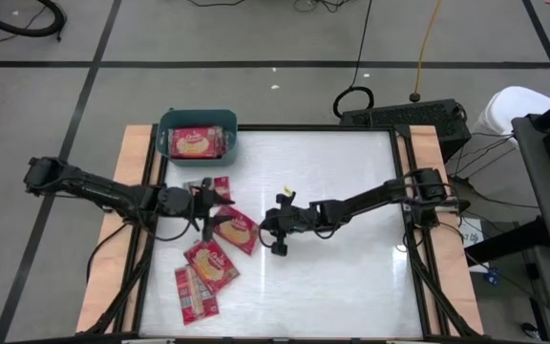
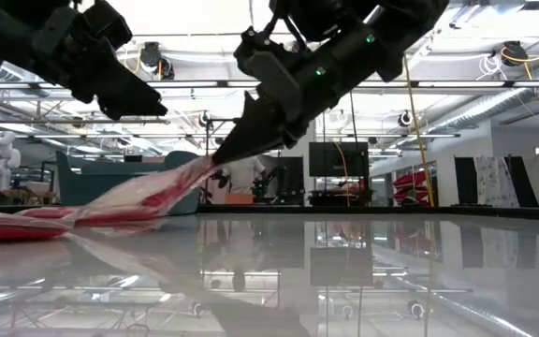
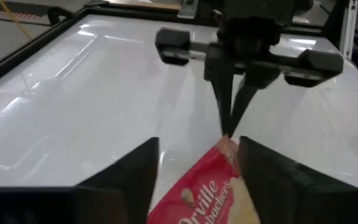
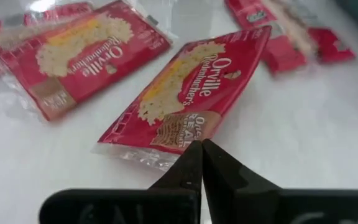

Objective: Sort popcorn bags into baskets
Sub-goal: Put the red popcorn bag into the blue bin

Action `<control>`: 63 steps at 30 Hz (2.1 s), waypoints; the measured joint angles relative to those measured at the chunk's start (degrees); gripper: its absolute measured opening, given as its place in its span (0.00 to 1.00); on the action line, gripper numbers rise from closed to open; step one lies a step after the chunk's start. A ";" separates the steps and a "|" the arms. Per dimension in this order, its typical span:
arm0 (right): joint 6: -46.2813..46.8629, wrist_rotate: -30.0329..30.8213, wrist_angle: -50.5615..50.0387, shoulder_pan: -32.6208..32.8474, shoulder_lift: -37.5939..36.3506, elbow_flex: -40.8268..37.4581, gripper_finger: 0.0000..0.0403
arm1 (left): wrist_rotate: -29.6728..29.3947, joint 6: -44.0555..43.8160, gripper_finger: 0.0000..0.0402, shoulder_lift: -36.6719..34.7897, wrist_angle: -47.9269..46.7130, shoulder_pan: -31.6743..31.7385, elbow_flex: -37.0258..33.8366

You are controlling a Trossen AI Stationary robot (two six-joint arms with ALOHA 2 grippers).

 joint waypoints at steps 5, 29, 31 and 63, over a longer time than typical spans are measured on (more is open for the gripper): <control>-6.12 -0.03 -0.03 -0.99 -1.01 0.00 0.00 | 5.12 1.73 0.70 1.41 -0.58 5.25 0.02; -17.43 0.36 0.80 -1.79 -1.01 0.07 0.00 | 33.16 14.88 0.31 24.65 -24.09 17.99 17.96; -16.64 0.45 0.69 -1.79 -1.31 0.07 0.00 | 33.26 15.79 0.18 24.65 -26.02 17.73 19.23; 12.69 12.02 23.35 5.33 -6.64 -16.04 0.60 | 11.17 9.76 0.04 17.16 -8.47 1.16 22.38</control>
